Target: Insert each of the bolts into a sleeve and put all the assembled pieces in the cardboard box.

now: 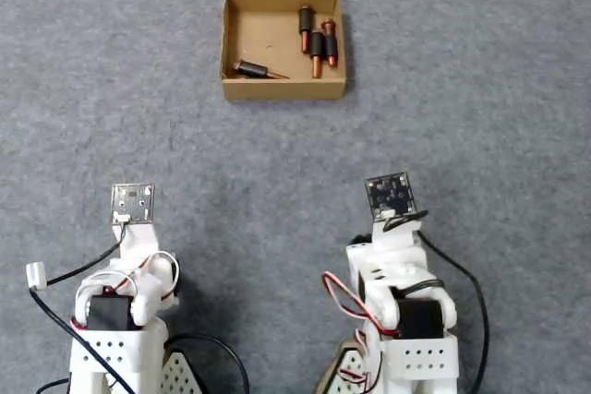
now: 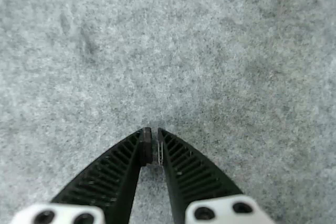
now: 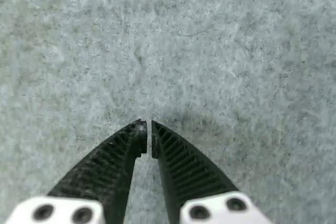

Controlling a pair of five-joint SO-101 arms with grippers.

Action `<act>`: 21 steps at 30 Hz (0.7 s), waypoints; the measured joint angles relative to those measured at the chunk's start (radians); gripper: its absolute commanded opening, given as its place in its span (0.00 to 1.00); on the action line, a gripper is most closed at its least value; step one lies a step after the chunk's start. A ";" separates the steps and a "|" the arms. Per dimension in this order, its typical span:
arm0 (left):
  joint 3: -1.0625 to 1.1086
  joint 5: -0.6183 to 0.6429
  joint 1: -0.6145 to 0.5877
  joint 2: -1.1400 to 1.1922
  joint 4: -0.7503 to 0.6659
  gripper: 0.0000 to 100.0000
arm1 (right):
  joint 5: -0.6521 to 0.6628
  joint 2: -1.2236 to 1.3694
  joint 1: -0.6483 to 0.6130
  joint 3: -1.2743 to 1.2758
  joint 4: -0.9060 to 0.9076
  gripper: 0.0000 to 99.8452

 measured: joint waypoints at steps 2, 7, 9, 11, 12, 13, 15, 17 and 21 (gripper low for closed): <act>0.000 0.000 0.000 0.000 0.000 0.03 | 0.000 0.000 0.000 0.000 0.000 0.00; 0.000 0.000 0.000 0.000 0.000 0.03 | 0.000 0.000 0.000 0.000 0.000 0.00; 0.000 0.000 0.000 0.000 0.000 0.03 | 0.000 0.000 0.000 0.000 0.000 0.00; 0.000 0.000 0.000 0.000 0.000 0.03 | 0.000 0.000 0.000 0.000 0.000 0.00; 0.000 0.000 0.000 0.000 0.000 0.03 | 0.000 0.000 0.000 0.000 0.000 0.00; 0.000 0.000 0.000 0.000 0.000 0.03 | 0.000 0.000 0.000 0.000 0.000 0.00; 0.000 0.000 0.000 0.000 0.000 0.03 | 0.000 0.000 0.000 0.000 -0.006 0.00; 0.000 0.000 0.000 0.000 0.000 0.03 | 0.000 0.000 0.000 0.000 -0.009 0.00; 0.000 0.000 0.000 0.000 0.000 0.03 | 0.000 0.000 0.000 0.000 -0.009 0.00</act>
